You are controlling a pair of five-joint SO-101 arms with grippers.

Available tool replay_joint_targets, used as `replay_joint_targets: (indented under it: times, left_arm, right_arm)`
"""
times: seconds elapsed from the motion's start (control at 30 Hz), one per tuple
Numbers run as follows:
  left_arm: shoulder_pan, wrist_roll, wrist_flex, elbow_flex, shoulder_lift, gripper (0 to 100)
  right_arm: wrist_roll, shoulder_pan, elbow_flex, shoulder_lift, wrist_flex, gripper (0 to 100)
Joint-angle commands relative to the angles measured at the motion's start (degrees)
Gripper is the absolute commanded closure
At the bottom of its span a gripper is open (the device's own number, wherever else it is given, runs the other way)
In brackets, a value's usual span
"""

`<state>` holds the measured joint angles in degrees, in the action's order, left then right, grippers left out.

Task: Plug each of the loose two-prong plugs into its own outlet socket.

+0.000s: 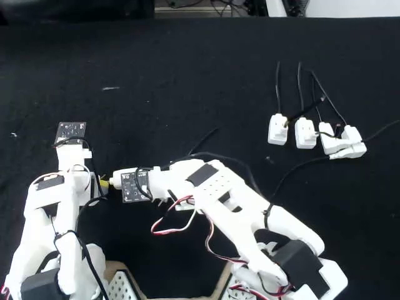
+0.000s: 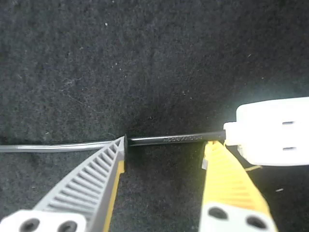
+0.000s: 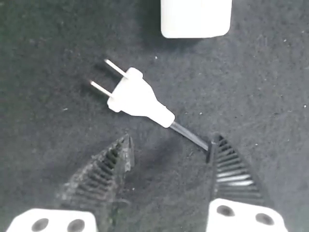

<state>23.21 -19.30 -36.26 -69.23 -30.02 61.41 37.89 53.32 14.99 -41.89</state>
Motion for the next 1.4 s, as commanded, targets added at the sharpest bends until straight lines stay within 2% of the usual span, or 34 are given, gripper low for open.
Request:
replay_joint_targets:
  times: [0.0,0.2,0.43,0.6,0.83,1.37]
  left_arm:
    - [0.84,0.35,0.88,-0.31,0.0,74]
    - [0.84,0.35,0.88,-0.4,0.0,74]
    - [0.84,0.35,0.97,-0.31,0.0,74]
    - [0.84,0.35,0.97,-0.31,0.0,74]
    - [0.84,0.35,0.97,-0.31,0.0,74]
    - [0.84,0.35,0.97,-0.31,0.0,74]
  right_arm:
    - [-0.79,-0.79,-3.91,2.86,0.0,74.4]
    - [-0.26,-0.88,-8.84,-0.22,-0.97,74.4]
    - [1.05,-1.05,-16.84,-11.65,-8.09,74.4]
    - [1.58,-0.97,-17.71,-12.35,-8.88,74.4]
    - [11.34,-1.14,-17.8,-12.79,-11.78,74.4]
    - [13.19,-1.14,-16.84,-14.9,-8.0,74.4]
